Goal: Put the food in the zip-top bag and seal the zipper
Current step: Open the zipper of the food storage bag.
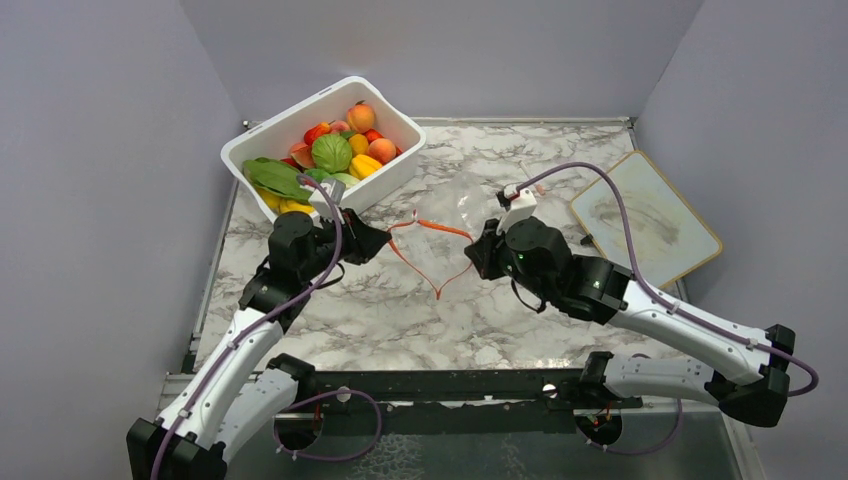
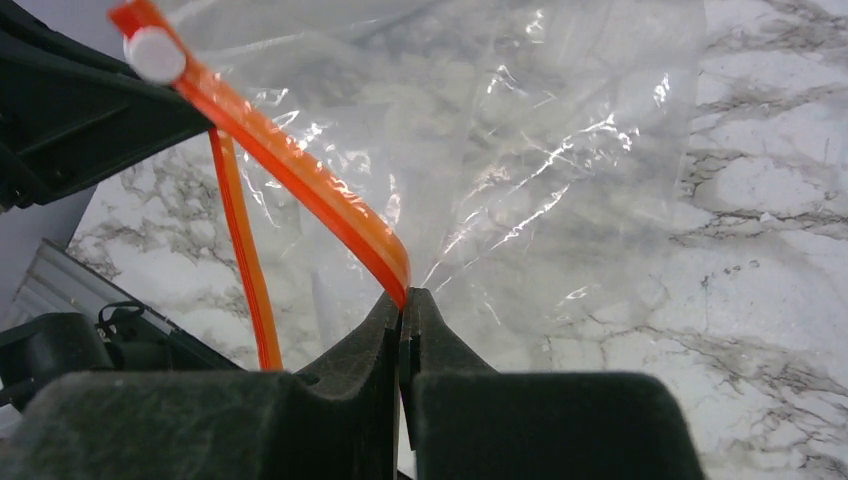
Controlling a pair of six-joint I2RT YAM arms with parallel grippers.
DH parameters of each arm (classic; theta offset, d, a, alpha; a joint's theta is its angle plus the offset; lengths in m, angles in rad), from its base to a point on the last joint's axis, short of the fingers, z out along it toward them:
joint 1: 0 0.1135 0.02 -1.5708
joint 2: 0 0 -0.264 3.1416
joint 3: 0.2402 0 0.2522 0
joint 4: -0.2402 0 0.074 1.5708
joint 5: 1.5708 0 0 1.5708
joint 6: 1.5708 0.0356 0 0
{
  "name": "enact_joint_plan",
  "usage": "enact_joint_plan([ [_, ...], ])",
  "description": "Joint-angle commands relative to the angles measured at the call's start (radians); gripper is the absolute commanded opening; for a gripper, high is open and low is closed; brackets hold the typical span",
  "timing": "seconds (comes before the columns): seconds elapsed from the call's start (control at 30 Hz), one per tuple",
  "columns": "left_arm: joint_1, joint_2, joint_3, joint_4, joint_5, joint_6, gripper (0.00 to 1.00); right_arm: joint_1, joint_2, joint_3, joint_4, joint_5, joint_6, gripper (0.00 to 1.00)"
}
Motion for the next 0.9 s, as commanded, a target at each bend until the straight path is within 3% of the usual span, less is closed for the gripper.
enact_joint_plan([
  [0.0, 0.0, -0.007, 0.043, 0.045, 0.087, 0.09, 0.24, 0.002, -0.017, -0.04, 0.077, -0.106, 0.063, 0.01],
  [0.07, 0.001, -0.029, 0.05, 0.052, 0.079, 0.123, 0.36, 0.002, -0.021, -0.053, 0.126, -0.171, 0.073, 0.01],
  [0.23, 0.001, -0.104, 0.074, 0.07, 0.071, 0.169, 0.64, 0.002, -0.002, -0.081, 0.091, -0.113, 0.132, 0.01],
  [0.3, 0.0, -0.12, 0.103, 0.01, 0.036, 0.203, 0.75, 0.002, -0.007, -0.094, 0.1, -0.156, 0.128, 0.01],
  [0.43, 0.0, -0.107, 0.184, -0.166, -0.089, 0.286, 0.85, 0.002, -0.048, -0.123, 0.073, -0.136, 0.145, 0.01],
  [0.5, 0.0, -0.077, 0.224, -0.222, -0.125, 0.305, 0.98, 0.002, -0.074, -0.128, 0.058, -0.124, 0.123, 0.01],
  [0.7, 0.0, 0.077, 0.322, -0.296, -0.266, 0.297, 1.0, 0.001, -0.168, -0.103, -0.042, -0.068, 0.103, 0.01],
  [0.87, 0.002, 0.196, 0.396, -0.298, -0.439, 0.339, 1.0, 0.001, -0.261, -0.124, -0.025, -0.061, 0.029, 0.01],
])
